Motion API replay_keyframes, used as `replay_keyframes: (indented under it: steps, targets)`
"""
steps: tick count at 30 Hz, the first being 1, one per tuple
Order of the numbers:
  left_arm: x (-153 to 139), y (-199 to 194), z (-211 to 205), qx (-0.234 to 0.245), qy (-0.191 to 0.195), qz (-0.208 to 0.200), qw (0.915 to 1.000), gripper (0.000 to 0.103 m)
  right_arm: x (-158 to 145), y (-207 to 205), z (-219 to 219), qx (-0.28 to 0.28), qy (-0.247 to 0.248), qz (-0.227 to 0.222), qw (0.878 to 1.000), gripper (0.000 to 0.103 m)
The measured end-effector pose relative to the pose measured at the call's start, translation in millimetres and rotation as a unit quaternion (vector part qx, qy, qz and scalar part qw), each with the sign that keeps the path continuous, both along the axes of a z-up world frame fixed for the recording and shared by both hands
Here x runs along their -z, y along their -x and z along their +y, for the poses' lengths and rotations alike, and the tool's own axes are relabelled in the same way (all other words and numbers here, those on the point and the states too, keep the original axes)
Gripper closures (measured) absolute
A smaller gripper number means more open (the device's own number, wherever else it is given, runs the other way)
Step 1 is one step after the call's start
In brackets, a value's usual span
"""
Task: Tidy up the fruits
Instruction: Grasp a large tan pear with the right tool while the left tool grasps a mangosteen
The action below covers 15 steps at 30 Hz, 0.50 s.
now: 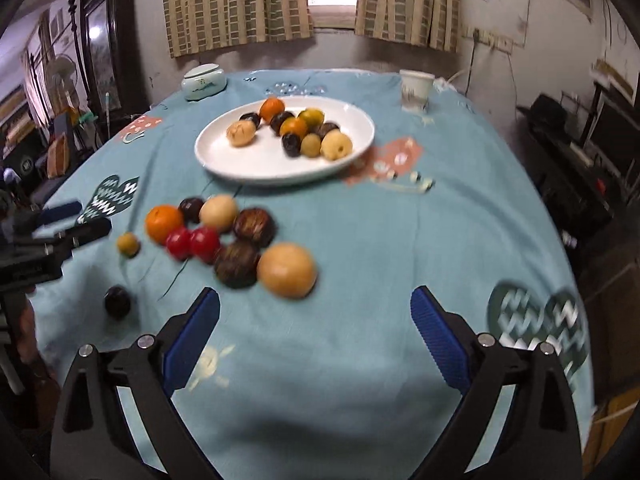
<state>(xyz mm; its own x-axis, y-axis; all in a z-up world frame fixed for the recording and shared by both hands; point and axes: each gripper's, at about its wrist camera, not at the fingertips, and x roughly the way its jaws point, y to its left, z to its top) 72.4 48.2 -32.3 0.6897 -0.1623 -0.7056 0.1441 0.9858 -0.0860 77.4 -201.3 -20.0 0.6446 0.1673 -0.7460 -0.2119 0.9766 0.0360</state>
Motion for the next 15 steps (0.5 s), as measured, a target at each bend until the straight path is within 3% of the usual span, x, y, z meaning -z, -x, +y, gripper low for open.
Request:
replay_keyframes:
  steps: [10,12,14,15]
  targets:
    - [7,25,2,0.000,-0.016,0.003,0.9999,0.009,19,-12,6,-0.027,0.004,0.011,1.000,0.007]
    - [9,26,3,-0.002,-0.019,0.006,0.9998,0.009,23,-18,6,-0.041,-0.001,0.013,0.999,0.015]
    - [9,26,5,-0.004,-0.018,0.009,0.9998,0.009,27,-27,9,-0.053,0.001,0.020,0.998,0.041]
    - [10,26,6,-0.006,-0.018,0.011,0.9998,0.009,31,-35,10,-0.060,0.003,0.029,0.998,0.045]
